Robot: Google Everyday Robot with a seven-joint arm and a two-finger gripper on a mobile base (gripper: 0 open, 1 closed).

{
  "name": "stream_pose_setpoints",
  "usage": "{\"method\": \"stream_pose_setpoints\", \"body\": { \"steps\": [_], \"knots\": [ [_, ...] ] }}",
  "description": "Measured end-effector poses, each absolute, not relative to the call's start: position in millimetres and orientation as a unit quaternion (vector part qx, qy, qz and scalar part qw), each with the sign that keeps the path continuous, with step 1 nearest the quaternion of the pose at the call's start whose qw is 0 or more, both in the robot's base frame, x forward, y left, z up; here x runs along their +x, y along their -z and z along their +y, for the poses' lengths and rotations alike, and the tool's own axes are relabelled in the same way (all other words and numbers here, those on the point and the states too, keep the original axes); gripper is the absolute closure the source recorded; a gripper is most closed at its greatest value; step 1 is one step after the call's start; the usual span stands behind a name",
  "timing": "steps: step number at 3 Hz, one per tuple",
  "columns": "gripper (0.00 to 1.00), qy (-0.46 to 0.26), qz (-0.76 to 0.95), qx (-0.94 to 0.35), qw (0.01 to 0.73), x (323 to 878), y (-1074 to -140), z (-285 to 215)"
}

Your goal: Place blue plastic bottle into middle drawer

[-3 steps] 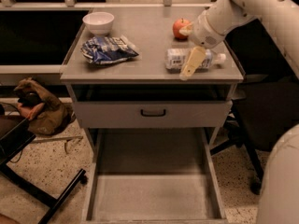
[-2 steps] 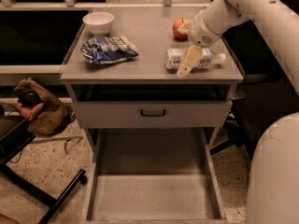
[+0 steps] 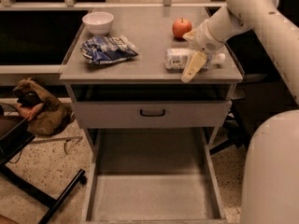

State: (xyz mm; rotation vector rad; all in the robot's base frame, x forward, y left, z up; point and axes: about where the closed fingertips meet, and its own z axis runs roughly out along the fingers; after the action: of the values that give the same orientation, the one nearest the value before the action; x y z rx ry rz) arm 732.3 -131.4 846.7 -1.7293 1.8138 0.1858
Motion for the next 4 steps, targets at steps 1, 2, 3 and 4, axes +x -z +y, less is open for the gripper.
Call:
{"method": "stream_pose_setpoints", "body": {
  "steps": [1, 2, 3, 4],
  "knots": [
    [0.19, -0.071, 0.687, -0.654, 0.309, 732, -846, -131],
    [0.42, -0.071, 0.687, -0.654, 0.309, 732, -846, -131],
    [0.65, -0.071, 0.686, -0.655, 0.309, 732, -846, -131],
    [0.88, -0.084, 0.678, -0.663, 0.306, 715, -855, -116]
  ]
}}
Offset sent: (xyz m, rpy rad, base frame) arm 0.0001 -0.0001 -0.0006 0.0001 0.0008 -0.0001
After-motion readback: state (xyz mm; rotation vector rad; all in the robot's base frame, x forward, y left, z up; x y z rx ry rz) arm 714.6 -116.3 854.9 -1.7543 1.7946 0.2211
